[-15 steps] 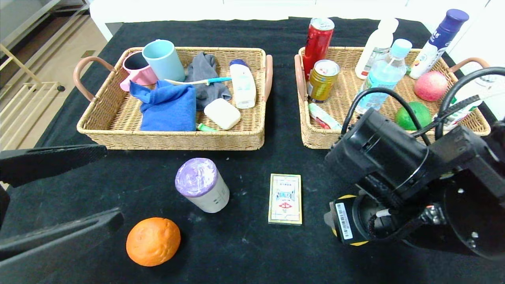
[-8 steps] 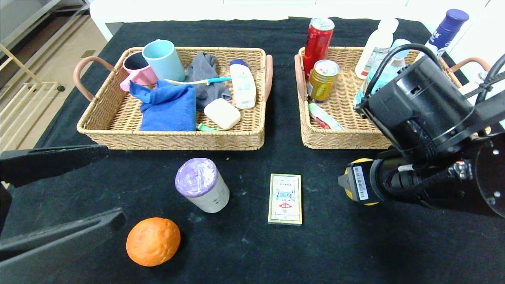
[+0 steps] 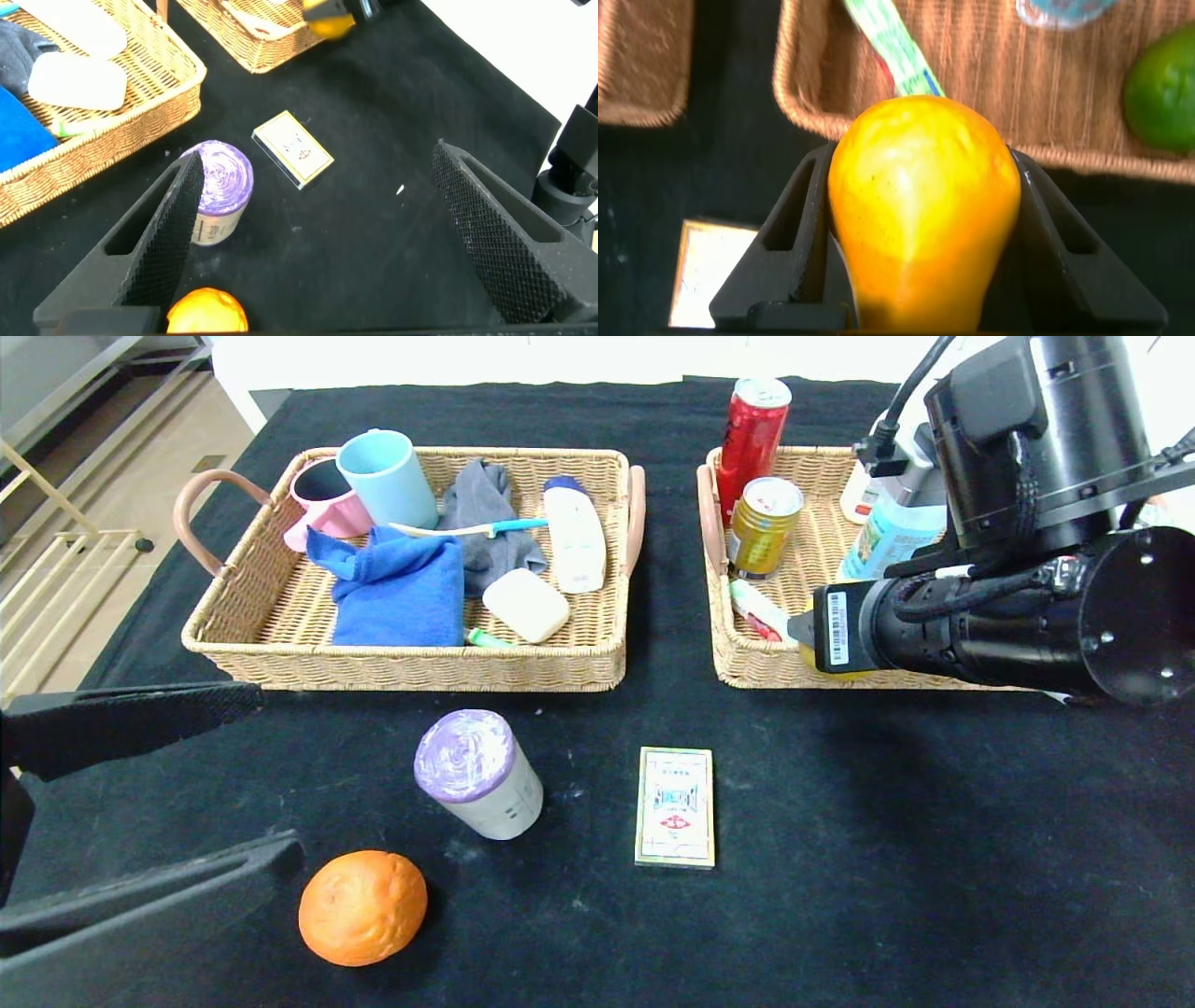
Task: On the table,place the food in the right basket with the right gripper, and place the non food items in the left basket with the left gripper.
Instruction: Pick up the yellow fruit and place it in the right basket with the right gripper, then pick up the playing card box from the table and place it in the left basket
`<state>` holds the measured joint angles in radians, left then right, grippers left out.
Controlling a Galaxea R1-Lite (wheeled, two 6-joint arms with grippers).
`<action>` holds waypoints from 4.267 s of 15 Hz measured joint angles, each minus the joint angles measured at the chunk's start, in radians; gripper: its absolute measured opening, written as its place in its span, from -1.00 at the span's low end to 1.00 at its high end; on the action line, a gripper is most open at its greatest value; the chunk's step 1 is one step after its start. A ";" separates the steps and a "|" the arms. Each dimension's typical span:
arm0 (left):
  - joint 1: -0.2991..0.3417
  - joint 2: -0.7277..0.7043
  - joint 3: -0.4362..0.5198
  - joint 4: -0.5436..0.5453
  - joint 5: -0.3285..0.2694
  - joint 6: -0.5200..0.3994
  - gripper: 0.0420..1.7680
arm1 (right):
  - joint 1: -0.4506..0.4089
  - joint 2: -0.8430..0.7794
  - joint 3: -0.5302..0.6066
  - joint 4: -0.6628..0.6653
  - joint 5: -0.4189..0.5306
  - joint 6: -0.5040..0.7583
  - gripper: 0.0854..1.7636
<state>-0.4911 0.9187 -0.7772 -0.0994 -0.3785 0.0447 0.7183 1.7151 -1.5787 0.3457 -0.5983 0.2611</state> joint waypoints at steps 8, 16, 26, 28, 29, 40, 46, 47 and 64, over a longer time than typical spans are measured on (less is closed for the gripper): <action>0.000 0.001 -0.003 -0.004 0.002 -0.002 1.00 | -0.039 0.079 -0.084 -0.168 -0.001 -0.105 0.29; 0.000 0.001 -0.001 -0.004 0.002 -0.002 1.00 | -0.094 0.145 -0.095 -0.309 -0.001 -0.196 0.29; 0.000 -0.001 -0.001 -0.004 0.001 0.000 1.00 | -0.107 0.164 -0.100 -0.327 -0.020 -0.208 0.58; 0.000 -0.002 -0.002 -0.004 0.002 0.000 1.00 | -0.107 0.164 -0.099 -0.327 -0.020 -0.208 0.66; 0.000 -0.002 -0.002 -0.004 0.002 0.000 1.00 | -0.107 0.164 -0.099 -0.326 -0.020 -0.208 0.69; 0.000 -0.006 0.001 -0.005 0.003 0.000 1.00 | -0.091 0.136 -0.085 -0.302 -0.023 -0.204 0.87; 0.003 -0.010 -0.001 -0.006 0.006 0.000 1.00 | 0.065 0.086 -0.046 -0.113 -0.106 -0.063 0.90; 0.003 -0.010 -0.001 -0.007 0.006 0.000 1.00 | 0.091 0.084 -0.046 -0.077 -0.108 -0.014 0.91; 0.002 -0.012 0.004 -0.007 0.005 0.003 1.00 | 0.278 0.251 -0.041 0.093 -0.105 0.330 0.92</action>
<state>-0.4891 0.9068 -0.7730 -0.1062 -0.3732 0.0474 0.9962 1.9666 -1.6198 0.4383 -0.7032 0.5911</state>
